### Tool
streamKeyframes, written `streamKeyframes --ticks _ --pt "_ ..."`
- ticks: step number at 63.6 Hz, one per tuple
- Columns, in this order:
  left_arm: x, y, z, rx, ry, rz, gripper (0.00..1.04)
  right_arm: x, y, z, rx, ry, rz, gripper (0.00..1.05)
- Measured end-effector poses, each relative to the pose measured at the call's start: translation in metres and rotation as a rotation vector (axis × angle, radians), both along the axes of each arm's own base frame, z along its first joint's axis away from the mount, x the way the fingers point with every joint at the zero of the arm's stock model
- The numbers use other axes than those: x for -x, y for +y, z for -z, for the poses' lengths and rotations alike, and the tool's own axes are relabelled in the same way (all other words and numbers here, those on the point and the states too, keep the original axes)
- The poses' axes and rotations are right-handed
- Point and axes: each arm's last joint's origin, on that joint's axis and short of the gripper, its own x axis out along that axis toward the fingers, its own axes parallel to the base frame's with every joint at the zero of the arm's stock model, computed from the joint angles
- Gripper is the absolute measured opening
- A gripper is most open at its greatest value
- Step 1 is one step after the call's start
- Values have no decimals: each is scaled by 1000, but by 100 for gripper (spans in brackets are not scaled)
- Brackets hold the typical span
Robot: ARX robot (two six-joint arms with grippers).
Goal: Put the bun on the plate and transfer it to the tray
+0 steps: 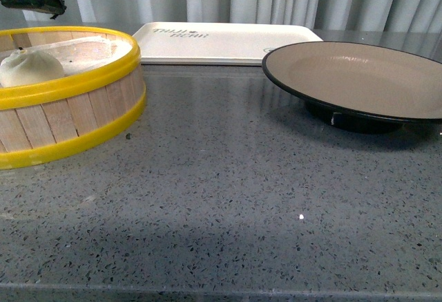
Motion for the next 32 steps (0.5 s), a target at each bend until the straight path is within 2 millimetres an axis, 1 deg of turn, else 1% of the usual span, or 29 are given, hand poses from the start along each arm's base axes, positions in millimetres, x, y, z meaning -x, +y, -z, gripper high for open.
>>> streamKeyframes --ticks 3,11,22,32 --pt "-6 0 3 -4 16 -5 98 0 0 0 0 0 0 96" --pt "-13 0 7 -12 39 -15 98 0 0 0 0 0 0 96" --pt "-17 2 17 -19 89 -32 98 0 0 0 0 0 0 96" --pt "-16 3 21 -20 123 -33 98 0 0 0 0 0 0 96"
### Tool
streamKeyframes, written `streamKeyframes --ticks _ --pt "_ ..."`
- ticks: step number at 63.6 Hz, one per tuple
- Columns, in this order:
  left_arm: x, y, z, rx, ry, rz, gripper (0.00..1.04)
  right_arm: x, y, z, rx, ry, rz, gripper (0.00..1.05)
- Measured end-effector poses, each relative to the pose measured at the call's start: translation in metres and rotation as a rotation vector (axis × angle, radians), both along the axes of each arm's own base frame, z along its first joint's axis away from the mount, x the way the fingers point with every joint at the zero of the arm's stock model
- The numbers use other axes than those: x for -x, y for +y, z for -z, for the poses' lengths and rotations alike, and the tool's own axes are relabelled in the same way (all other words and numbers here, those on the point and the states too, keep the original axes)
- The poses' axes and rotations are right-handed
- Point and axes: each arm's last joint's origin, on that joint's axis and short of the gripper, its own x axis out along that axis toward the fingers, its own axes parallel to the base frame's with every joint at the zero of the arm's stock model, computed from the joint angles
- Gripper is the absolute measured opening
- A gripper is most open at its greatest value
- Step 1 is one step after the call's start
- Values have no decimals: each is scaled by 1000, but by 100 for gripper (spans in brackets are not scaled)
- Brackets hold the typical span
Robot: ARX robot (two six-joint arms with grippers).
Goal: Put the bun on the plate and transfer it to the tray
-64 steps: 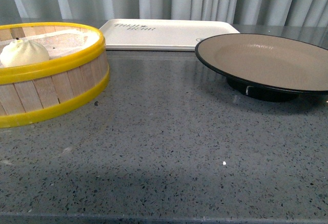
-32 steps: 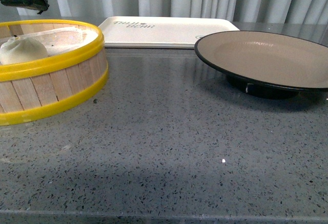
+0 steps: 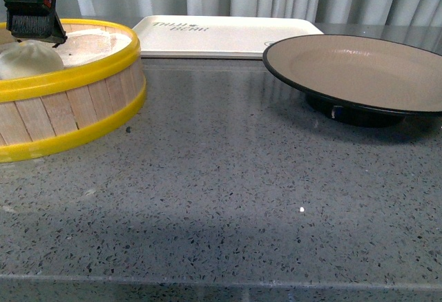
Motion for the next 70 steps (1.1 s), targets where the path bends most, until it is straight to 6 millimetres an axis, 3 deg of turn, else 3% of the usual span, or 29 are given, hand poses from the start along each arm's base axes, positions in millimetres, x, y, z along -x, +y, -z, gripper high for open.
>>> streamKeyframes --ticks 42,61,70 --pt "-3 -20 14 -21 57 54 98 0 0 0 0 0 0 96" --pt "-4 -20 13 -51 49 57 54 0 0 0 0 0 0 96" --pt "-5 -21 10 -54 38 67 22 0 0 0 0 0 0 96"
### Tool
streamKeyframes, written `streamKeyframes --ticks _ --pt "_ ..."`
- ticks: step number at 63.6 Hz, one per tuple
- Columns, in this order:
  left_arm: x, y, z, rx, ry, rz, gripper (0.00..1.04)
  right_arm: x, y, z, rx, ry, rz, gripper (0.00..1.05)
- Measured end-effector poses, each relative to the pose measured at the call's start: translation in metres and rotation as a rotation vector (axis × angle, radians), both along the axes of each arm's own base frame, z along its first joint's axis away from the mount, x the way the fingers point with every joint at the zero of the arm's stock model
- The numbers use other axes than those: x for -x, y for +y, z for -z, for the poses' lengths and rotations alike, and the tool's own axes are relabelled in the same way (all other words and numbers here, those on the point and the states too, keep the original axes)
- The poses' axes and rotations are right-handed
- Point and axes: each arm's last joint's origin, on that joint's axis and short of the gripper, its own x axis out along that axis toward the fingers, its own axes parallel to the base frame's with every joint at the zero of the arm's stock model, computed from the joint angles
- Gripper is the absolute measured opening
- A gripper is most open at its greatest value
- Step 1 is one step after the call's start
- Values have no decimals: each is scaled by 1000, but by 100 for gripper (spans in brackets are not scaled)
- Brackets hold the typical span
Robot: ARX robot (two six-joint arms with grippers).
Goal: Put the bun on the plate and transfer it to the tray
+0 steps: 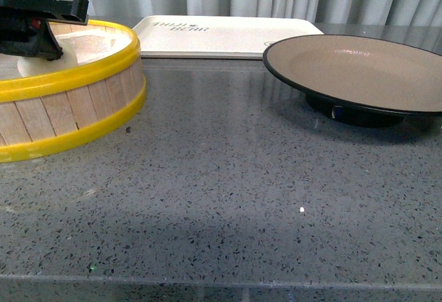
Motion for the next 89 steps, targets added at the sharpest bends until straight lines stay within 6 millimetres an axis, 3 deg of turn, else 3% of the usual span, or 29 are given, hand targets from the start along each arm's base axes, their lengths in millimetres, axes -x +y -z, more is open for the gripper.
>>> streamKeyframes --ticks 10,25,33,39,47,53,59,69,78,89 --pt "-1 1 -3 -4 -10 6 4 0 0 0 0 0 0 96" --pt "-4 4 -19 -18 -51 6 4 0 0 0 0 0 0 96" --pt "-4 3 -43 -24 -106 12 4 0 0 0 0 0 0 96" --pt "2 -23 -70 -19 -178 77 4 0 0 0 0 0 0 96" --pt "17 -89 -105 20 -276 262 4 0 0 0 0 0 0 96" --pt "22 -125 -113 33 -300 352 4 0 0 0 0 0 0 96" --pt "23 -157 -109 38 -289 425 4 0 0 0 0 0 0 96" --pt "19 -204 -78 2 -221 505 4 0 0 0 0 0 0 96" --pt "14 -234 -56 -32 -178 555 4 0 0 0 0 0 0 96" --pt "7 -257 -46 -69 -157 583 4 0 0 0 0 0 0 96"
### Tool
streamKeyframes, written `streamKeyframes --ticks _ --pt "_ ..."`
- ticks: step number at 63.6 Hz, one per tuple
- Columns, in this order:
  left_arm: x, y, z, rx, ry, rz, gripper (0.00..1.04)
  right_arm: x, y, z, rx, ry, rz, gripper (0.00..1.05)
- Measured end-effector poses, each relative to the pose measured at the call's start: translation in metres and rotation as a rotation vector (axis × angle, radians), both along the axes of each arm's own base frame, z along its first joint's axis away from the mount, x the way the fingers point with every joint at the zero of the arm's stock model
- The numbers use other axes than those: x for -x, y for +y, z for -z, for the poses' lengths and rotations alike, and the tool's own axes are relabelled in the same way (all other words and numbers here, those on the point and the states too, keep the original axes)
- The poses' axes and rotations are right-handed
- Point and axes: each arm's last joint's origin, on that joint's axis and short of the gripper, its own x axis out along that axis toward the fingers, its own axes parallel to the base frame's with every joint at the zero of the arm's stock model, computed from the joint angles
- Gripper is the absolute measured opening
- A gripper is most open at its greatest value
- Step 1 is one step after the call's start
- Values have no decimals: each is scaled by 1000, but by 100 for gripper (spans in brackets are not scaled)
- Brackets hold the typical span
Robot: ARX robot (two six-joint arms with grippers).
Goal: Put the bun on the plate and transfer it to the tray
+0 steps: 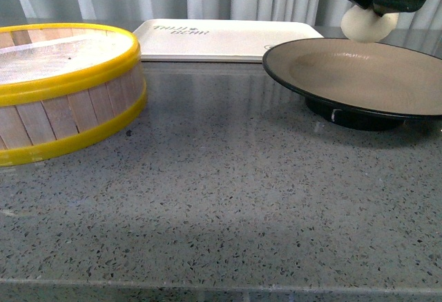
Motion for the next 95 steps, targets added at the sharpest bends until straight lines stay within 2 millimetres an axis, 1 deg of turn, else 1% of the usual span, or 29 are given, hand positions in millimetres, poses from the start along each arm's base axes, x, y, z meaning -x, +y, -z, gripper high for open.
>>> streamKeyframes --ticks 8,14,26,38,39,43,48,53,58,62,78,81,88,91,94,95 --pt "-7 -15 13 -39 19 17 4 0 0 0 0 0 0 96" --pt "-10 -21 20 -61 31 17 4 0 0 0 0 0 0 96" --pt "-13 -28 32 -91 58 26 4 0 0 0 0 0 0 96" --pt "-15 -32 34 -97 61 26 4 0 0 0 0 0 0 96" --pt "-16 -32 35 -98 63 21 5 0 0 0 0 0 0 96" --pt "-17 -34 35 -104 66 16 16 0 0 0 0 0 0 96" --pt "-19 -35 36 -109 67 11 26 0 0 0 0 0 0 96" --pt "-20 -36 38 -112 69 9 41 0 0 0 0 0 0 96" --pt "-20 -36 39 -115 70 6 51 0 0 0 0 0 0 96" --pt "-20 -36 39 -113 70 3 64 0 0 0 0 0 0 96" --pt "-20 -35 37 -98 76 2 100 0 0 0 0 0 0 96" --pt "-19 -34 34 -87 78 -1 99 0 0 0 0 0 0 96" --pt "-16 -24 11 -28 46 -12 98 0 0 0 0 0 0 96" --pt "-12 -12 -8 23 3 -21 98 0 0 0 0 0 0 96" --pt "-5 5 -27 75 -49 -33 98 0 0 0 0 0 0 96" --pt "-3 9 -31 85 -59 -36 98 0 0 0 0 0 0 96"
